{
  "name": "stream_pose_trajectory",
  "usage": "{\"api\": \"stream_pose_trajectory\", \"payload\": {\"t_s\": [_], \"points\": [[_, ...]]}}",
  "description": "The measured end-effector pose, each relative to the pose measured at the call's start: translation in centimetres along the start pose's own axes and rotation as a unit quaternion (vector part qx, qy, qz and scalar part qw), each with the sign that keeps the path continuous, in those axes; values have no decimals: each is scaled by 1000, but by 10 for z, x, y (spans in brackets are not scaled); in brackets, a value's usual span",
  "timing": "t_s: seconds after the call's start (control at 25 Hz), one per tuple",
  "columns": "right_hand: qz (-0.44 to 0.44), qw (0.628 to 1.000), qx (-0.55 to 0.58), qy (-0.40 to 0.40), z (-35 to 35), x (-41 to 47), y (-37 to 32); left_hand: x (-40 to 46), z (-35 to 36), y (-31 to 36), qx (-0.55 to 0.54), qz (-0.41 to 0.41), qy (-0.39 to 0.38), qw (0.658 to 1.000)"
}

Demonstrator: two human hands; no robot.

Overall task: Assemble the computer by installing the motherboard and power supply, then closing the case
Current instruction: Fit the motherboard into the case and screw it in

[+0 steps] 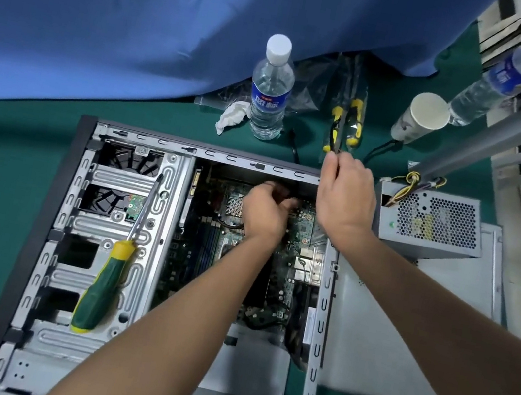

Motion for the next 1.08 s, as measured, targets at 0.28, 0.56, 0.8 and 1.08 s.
{"api": "stream_pose_trajectory", "payload": {"t_s": [0.28, 0.56, 0.8, 1.08], "points": [[2, 1000, 27, 15, 3, 2, 4, 3, 21, -2, -45, -46, 45, 997], [19, 999, 40, 18, 3, 1, 5, 1, 27, 0, 42, -10, 51, 998], [30, 999, 36, 14, 1, 1, 2, 1, 29, -2, 63, 3, 47, 997], [36, 999, 31, 21, 0, -1, 1, 2, 34, 1, 64, -35, 68, 995]]}}
Point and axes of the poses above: each hand's wrist, its own x-axis towards the middle knuckle, its own z-axis out of the palm, y = z × x, the point moved 3 cm from there along x, towards the middle knuckle, and after that the axes turned 6 degrees about x, right-handed, at the moved point
